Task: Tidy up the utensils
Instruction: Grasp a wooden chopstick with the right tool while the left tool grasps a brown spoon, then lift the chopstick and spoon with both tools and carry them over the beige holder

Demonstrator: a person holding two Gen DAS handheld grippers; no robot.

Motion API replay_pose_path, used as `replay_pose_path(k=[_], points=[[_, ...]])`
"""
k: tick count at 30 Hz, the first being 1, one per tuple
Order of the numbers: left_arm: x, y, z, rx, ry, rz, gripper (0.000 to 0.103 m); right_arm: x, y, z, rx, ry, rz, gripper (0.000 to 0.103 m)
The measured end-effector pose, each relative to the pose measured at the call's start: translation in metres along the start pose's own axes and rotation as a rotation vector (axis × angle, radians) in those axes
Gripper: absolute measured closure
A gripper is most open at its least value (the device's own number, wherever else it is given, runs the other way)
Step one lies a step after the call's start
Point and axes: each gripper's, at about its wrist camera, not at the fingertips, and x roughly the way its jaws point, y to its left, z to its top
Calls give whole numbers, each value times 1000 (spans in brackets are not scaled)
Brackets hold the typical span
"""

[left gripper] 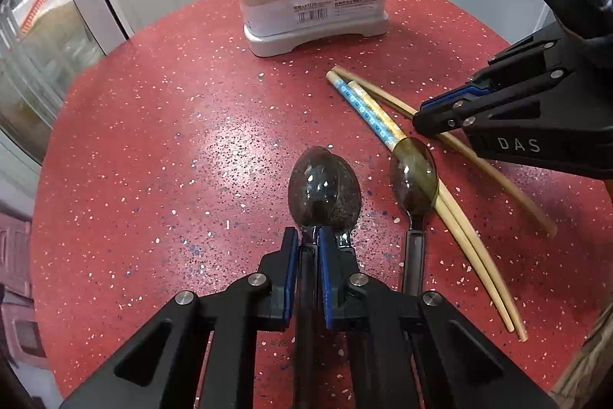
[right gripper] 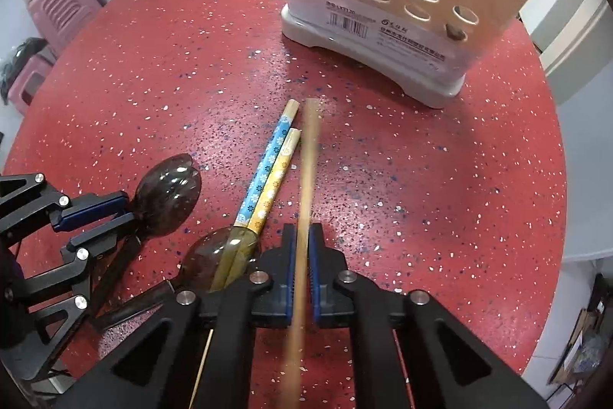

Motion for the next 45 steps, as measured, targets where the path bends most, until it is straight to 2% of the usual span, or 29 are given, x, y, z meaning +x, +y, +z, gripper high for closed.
replay_pose_path(k=[4,8,9,13,16,21,25,26,27,29,30,32,37,42,45], points=[[-9,2,-9,-63,-45,-2,67,-4,-5,-8,18,-33,46,97],[-24,16,-12,-169,-112,-5,67,-14,-14,-18,41,-82,94,97],[-28,19,-12,-191,-130,-8,76,-16,-21,-21,46,-91,105,97],[-43,25,-12,-258,-185,-15,77,-33,-30,-30,69,-147,156,97],[-51,25,-11,-270,-213,-18,77,-50,-39,-36,81,-190,189,97],[-50,26,-14,-266,-188,0,77,-66,-43,-43,101,-227,209,97],[-37,27,-11,-242,-144,104,76,-71,-47,-45,107,-232,222,97],[-35,31,-12,-254,-125,108,76,-69,-46,-46,108,-231,226,97],[-34,34,-14,-272,-112,98,73,-69,-46,-46,109,-229,231,97],[-36,40,-17,-303,-117,83,32,-65,-48,-48,109,-226,242,97],[-37,41,-19,-318,-127,105,0,-64,-46,-48,109,-226,247,97],[-41,43,-21,-316,-149,148,0,-65,-45,-49,109,-227,251,97],[-30,48,-21,-286,-96,193,0,-64,-45,-50,113,-230,262,97],[-8,45,-11,-228,-39,163,0,-64,-46,-53,117,-229,266,97],[0,37,-10,-181,7,148,4,-66,-48,-54,123,-232,268,97]])
